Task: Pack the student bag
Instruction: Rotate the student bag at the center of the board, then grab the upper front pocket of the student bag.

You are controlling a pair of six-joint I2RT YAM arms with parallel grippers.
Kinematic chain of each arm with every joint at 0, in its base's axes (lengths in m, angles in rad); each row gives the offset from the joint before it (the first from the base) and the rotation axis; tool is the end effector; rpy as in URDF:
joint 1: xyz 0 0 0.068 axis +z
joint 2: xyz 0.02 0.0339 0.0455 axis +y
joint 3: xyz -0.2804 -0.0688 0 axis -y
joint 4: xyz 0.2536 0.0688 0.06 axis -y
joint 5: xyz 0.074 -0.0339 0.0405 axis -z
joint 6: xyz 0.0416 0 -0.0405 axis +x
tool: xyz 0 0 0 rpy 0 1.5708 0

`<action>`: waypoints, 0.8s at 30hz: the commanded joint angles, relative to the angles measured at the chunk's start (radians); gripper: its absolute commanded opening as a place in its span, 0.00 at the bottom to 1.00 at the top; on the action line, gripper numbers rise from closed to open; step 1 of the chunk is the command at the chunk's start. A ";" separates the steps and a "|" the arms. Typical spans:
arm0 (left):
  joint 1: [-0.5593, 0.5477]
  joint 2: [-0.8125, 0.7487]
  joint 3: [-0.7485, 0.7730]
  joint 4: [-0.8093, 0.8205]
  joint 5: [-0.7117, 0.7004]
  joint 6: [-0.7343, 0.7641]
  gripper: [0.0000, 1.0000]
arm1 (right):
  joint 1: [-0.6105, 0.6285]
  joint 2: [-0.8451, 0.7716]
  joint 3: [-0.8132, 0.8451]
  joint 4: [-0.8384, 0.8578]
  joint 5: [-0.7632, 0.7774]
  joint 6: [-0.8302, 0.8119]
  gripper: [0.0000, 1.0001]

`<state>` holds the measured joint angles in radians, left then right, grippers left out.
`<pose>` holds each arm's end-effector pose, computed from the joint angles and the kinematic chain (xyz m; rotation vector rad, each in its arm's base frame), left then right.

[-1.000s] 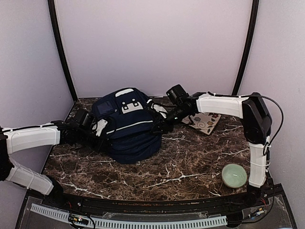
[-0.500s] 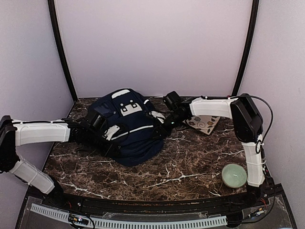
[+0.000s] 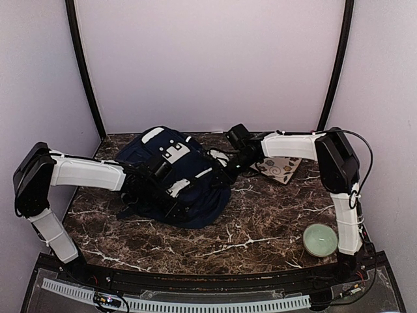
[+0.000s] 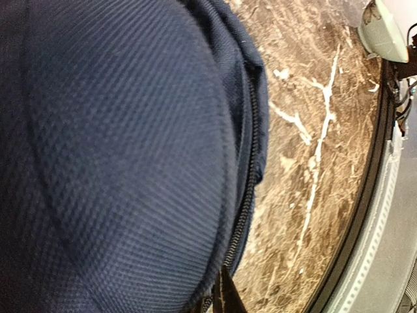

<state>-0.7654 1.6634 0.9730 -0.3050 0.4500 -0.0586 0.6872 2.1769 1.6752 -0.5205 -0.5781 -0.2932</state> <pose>0.2329 -0.2488 0.1839 1.0892 2.4324 -0.8728 0.3626 0.3270 0.1817 -1.4040 2.1728 0.8938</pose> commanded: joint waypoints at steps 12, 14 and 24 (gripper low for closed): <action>-0.029 -0.086 -0.085 0.456 0.083 -0.131 0.20 | 0.019 -0.218 -0.131 -0.002 -0.002 0.018 0.38; -0.029 -0.073 -0.060 0.403 0.089 -0.119 0.23 | 0.019 -0.246 -0.163 -0.009 -0.002 0.027 0.38; -0.028 -0.288 -0.096 0.201 -0.027 0.015 0.31 | 0.099 -0.329 -0.377 0.107 -0.020 0.103 0.37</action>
<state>-0.7933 1.5124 0.8982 -0.0254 0.5083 -0.1112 0.7284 1.8648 1.3445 -0.4835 -0.5903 -0.2237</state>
